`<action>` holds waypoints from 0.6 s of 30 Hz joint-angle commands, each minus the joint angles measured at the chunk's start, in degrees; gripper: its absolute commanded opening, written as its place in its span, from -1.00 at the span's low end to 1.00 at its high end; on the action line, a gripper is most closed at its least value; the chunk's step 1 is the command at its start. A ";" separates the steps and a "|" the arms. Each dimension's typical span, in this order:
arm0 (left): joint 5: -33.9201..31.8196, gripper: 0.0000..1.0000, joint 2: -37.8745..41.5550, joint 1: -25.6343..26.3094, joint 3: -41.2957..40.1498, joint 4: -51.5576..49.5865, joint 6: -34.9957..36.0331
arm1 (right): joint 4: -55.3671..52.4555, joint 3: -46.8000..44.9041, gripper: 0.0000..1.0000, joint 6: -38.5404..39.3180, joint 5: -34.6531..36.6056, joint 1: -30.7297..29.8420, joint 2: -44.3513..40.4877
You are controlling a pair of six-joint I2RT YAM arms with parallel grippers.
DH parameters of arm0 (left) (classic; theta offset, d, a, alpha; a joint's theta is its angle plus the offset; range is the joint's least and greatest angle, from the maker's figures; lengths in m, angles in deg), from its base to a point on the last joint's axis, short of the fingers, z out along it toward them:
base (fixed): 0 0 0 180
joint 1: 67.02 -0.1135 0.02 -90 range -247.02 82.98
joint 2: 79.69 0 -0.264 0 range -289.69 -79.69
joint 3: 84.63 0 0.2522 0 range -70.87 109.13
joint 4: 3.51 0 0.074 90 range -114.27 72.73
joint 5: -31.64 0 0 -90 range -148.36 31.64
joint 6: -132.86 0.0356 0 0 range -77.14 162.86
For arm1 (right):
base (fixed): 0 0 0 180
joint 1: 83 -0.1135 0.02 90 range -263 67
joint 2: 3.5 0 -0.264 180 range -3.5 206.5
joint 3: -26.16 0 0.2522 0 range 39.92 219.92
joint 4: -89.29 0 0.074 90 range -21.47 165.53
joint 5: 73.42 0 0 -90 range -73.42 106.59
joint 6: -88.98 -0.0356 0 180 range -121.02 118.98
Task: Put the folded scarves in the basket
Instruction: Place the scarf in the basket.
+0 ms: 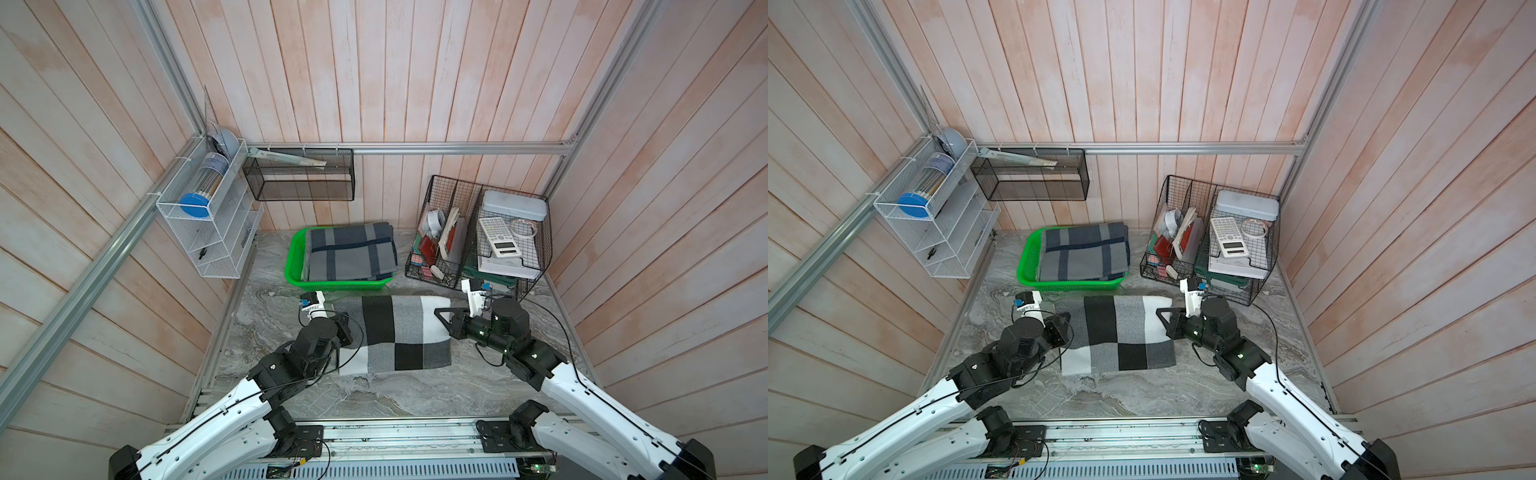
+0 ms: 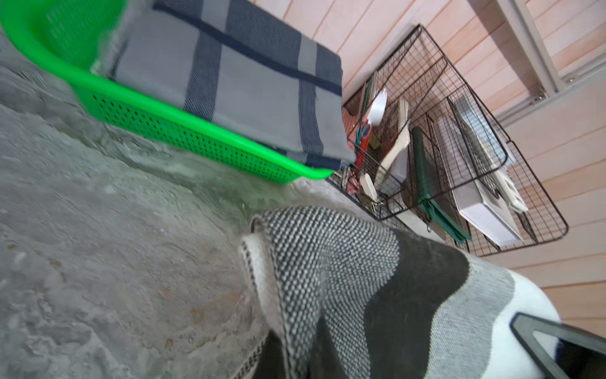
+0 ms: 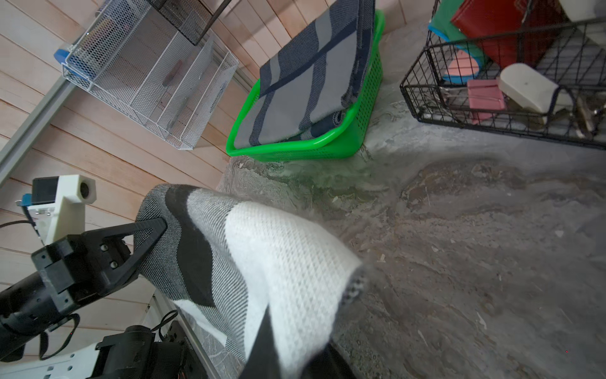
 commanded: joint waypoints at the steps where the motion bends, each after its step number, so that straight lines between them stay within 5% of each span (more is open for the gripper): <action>1: -6.92 -1.00 -1.44 -3.63 3.87 0.87 5.53 | 3.56 5.54 -1.00 3.17 2.88 -0.44 4.28; 8: -4.43 -1.00 -8.77 -13.25 11.19 6.49 14.60 | 11.82 13.19 -1.00 5.06 7.96 -0.45 15.15; 18: 2.80 -1.00 -20.83 -27.31 20.49 13.98 21.70 | 11.23 35.83 -1.00 14.12 8.23 -0.18 36.98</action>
